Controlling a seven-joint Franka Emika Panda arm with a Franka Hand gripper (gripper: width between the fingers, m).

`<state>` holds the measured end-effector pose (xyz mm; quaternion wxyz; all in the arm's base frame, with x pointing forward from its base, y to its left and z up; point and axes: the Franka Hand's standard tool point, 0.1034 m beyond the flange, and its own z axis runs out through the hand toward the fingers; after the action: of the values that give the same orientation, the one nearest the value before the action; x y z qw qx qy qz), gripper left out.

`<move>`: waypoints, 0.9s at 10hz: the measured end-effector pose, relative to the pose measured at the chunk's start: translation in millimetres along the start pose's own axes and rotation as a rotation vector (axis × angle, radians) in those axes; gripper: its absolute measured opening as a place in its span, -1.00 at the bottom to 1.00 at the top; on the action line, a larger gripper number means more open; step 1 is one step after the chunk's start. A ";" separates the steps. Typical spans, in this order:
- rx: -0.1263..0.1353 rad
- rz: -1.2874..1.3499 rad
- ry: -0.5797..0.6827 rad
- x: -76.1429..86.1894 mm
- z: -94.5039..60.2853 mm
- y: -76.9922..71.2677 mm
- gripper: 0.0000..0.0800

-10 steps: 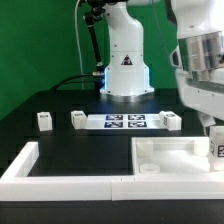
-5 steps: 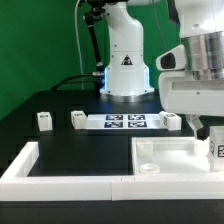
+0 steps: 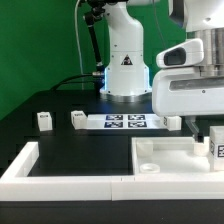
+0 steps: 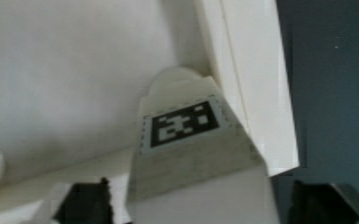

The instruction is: Assemble square table

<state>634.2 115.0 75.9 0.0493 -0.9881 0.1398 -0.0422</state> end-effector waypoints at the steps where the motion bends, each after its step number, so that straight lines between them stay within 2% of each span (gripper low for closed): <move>1: 0.000 0.002 0.000 -0.1 0.2 0.1 -0.02; 2: 0.002 0.097 -0.003 -0.7 0.8 0.4 -0.02; 3: 0.002 0.148 -0.003 -0.3 0.8 1.3 -0.27; 6: -0.014 0.544 -0.007 -1.6 1.3 4.1 -0.27; 9: 0.030 1.122 -0.060 -3.6 1.9 5.9 -0.27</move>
Offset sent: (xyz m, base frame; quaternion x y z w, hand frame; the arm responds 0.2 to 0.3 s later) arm 0.0000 0.0000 0.0000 0.0000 0.0000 0.1938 0.9810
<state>629.3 110.5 73.1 0.0822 -0.7621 0.6420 0.0165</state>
